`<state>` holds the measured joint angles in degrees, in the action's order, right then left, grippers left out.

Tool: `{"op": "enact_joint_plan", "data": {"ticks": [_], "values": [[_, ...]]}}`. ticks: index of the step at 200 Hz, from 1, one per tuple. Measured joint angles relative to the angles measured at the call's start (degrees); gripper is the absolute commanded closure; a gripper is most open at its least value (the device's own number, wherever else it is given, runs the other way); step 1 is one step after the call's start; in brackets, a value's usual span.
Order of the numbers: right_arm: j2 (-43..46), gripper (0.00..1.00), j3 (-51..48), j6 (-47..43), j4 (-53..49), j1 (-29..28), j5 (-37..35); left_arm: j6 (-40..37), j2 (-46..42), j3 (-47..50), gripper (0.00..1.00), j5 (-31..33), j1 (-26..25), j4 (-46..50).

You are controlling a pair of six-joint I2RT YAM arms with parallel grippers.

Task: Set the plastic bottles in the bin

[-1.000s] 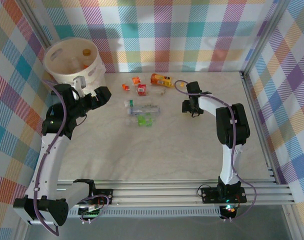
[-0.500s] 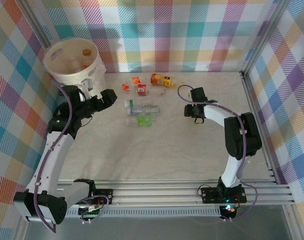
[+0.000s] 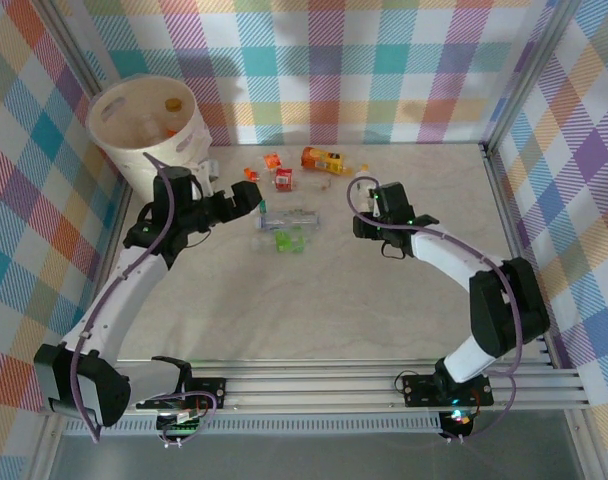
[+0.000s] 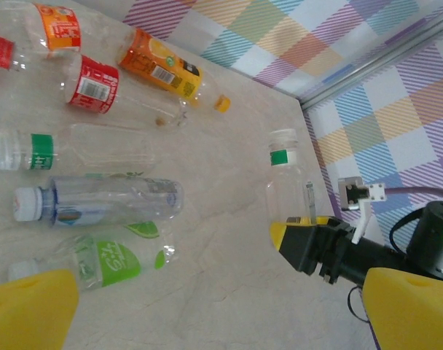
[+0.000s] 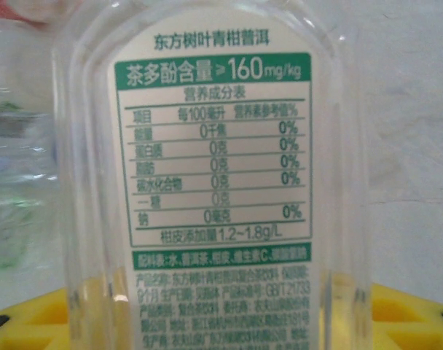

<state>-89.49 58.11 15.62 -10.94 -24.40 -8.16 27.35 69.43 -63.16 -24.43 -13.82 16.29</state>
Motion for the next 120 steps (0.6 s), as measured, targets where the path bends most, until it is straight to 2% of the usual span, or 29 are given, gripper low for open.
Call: {"op": "enact_joint_plan", "data": {"ticks": [63,120], "values": [[8.4,0.63,-7.6,0.0,8.8,-6.4,7.4,2.2,4.6,-0.5,0.0,-0.2,-6.0,-4.1],[9.5,0.61,-9.3,-1.6,15.6,-9.8,17.3,4.6,9.2,-0.8,0.0,0.1,-12.0,-7.6]]}}
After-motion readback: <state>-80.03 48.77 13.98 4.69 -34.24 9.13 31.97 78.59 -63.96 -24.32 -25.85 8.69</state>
